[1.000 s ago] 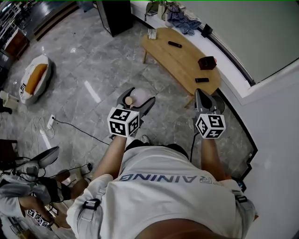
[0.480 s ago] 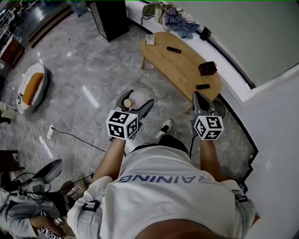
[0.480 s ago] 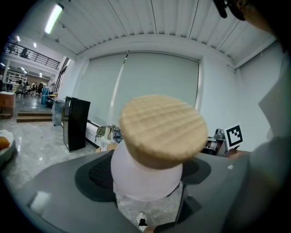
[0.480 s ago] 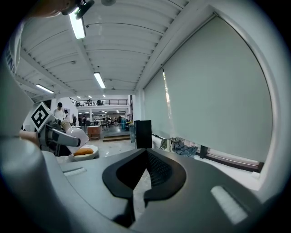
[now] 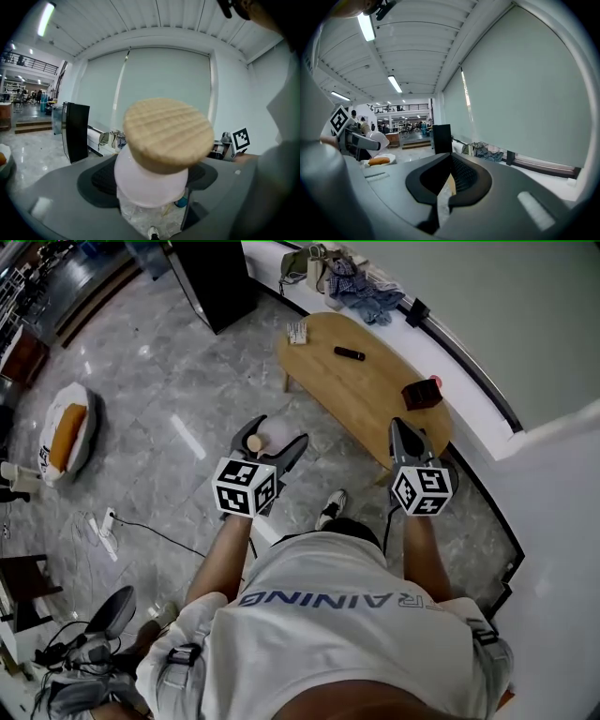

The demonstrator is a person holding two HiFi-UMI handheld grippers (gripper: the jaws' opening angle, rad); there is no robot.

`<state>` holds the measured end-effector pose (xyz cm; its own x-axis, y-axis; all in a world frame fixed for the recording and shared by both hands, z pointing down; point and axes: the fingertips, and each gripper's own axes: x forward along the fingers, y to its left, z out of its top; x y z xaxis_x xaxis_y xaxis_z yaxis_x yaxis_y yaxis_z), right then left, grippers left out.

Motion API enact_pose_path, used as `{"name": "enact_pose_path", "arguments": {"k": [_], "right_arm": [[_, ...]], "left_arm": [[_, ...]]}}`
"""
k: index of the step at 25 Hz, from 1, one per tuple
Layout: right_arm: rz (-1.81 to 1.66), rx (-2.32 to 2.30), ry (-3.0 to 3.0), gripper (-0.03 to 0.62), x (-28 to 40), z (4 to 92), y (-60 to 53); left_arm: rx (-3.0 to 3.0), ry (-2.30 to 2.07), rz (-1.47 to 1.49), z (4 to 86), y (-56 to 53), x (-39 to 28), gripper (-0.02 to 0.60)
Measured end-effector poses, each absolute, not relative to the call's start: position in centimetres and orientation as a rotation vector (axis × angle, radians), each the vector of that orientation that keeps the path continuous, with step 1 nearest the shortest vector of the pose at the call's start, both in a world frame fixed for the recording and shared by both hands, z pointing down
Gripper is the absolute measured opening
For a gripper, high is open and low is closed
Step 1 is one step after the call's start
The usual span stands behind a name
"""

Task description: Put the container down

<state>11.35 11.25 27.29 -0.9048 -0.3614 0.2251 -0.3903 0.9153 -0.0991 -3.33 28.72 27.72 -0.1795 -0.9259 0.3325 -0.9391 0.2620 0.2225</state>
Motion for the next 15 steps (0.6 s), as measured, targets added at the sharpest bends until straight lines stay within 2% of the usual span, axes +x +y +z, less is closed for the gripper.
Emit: {"name": "enact_pose_path", "arguments": {"k": [15], "right_arm": [[0.318, 0.667, -2.784, 0.015, 9.0, 31.2, -6.5]], "left_arm": [[1.708, -2.054, 0.094, 29.6, 10.4, -8.6, 0.4]]}}
